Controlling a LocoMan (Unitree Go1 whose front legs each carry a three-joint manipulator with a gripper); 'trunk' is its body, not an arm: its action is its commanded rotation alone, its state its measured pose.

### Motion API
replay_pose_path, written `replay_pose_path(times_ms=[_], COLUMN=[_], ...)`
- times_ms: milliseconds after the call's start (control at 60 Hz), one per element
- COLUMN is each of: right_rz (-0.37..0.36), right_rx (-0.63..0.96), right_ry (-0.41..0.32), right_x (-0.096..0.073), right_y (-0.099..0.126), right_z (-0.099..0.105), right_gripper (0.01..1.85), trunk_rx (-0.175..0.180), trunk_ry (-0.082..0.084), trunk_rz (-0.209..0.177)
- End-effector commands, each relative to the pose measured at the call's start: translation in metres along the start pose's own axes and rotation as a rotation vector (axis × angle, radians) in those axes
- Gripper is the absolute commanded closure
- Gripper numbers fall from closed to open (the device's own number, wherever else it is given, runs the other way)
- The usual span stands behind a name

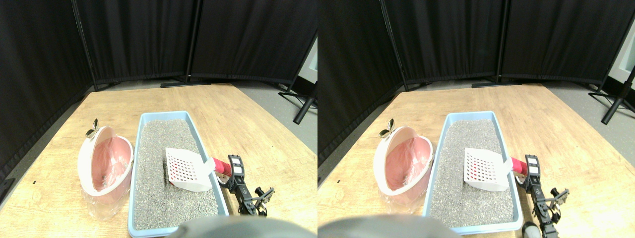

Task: Scoop (unimanual)

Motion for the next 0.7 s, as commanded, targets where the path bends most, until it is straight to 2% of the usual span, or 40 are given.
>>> replay_pose_path(times_ms=[17, 150, 467, 700], right_rz=[0.002, -0.014, 0.007, 0.023], right_rx=[0.041, 0.060, 0.044, 0.047], right_ry=[-0.045, -0.025, 0.013, 0.021], right_x=[0.008, 0.015, 0.021, 0.022], right_y=[0.000, -0.001, 0.001, 0.004], right_z=[0.006, 0.003, -0.002, -0.003], right_gripper=[0.98, 0.99, 0.99, 1.10], trunk_rx=[-0.026, -0.030, -0.036, -0.044], trunk_ry=[0.023, 0.025, 0.030, 0.027], trunk_rz=[0.014, 0.018, 0.028, 0.037])
